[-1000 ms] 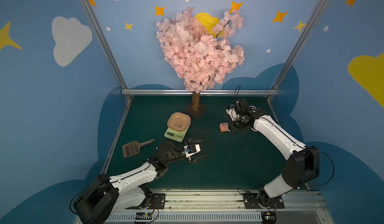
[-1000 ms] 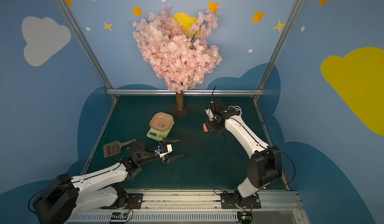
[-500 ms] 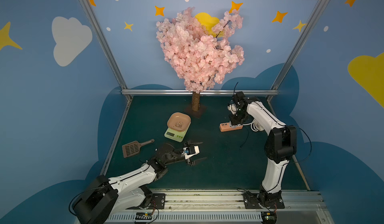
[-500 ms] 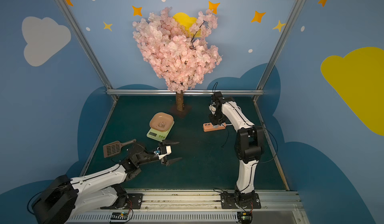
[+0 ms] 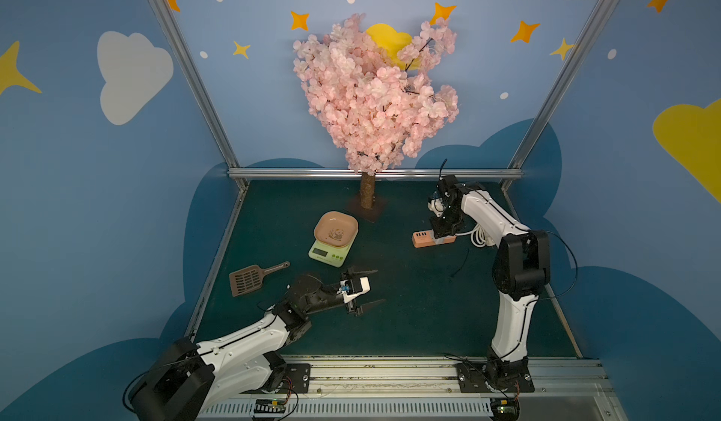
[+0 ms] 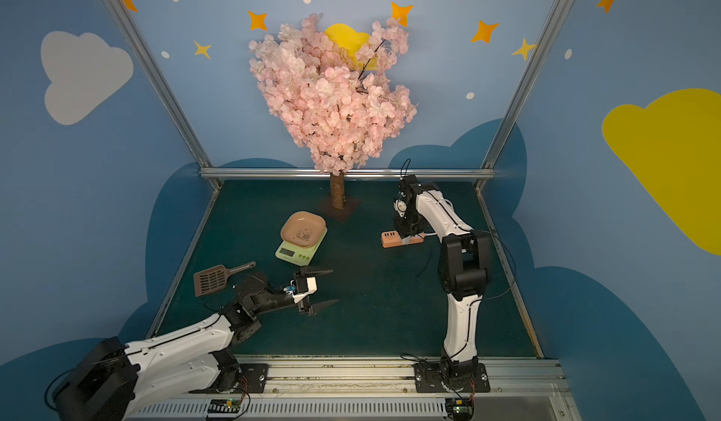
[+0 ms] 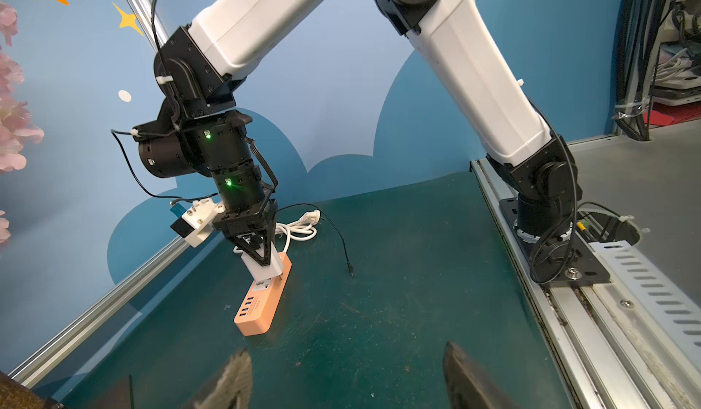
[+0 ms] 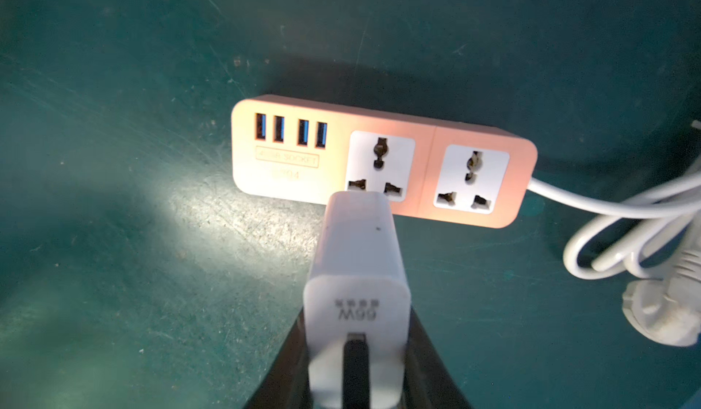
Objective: Charge the electronic scale
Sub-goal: Insert the plug into the socket.
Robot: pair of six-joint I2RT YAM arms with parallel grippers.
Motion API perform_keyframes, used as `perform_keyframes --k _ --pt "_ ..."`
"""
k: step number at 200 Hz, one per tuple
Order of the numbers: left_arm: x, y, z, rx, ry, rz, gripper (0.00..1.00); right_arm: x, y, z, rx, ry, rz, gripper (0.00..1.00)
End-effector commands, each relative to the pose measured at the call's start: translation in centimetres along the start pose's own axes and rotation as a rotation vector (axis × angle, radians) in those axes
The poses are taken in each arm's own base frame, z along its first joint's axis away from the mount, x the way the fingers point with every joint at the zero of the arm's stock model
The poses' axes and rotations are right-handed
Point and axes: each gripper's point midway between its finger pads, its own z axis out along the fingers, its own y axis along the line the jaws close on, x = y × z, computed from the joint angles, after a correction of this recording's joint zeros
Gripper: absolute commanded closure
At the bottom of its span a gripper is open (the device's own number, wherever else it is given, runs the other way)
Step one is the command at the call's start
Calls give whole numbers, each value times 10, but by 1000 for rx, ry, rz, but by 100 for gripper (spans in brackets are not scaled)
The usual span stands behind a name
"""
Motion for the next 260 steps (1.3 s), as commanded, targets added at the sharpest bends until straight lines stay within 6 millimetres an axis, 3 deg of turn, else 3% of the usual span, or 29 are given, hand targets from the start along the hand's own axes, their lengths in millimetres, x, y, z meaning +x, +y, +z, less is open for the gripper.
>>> perform_keyframes --k 1,71,123,167,260 --pt "0 -1 -3 -3 -2 -18 21 -13 -1 -5 -17 -45 23 98" --pt "2 -2 -5 -8 8 -24 21 -24 -4 -9 -38 -77 31 98" --pt "1 -2 -4 -6 5 -19 21 -29 -9 4 -23 -58 27 98" --pt "1 -2 -4 -6 6 -15 21 -28 -11 14 -17 -34 23 98" --pt "0 0 -2 -2 5 -14 21 -19 -17 11 2 -7 39 98"
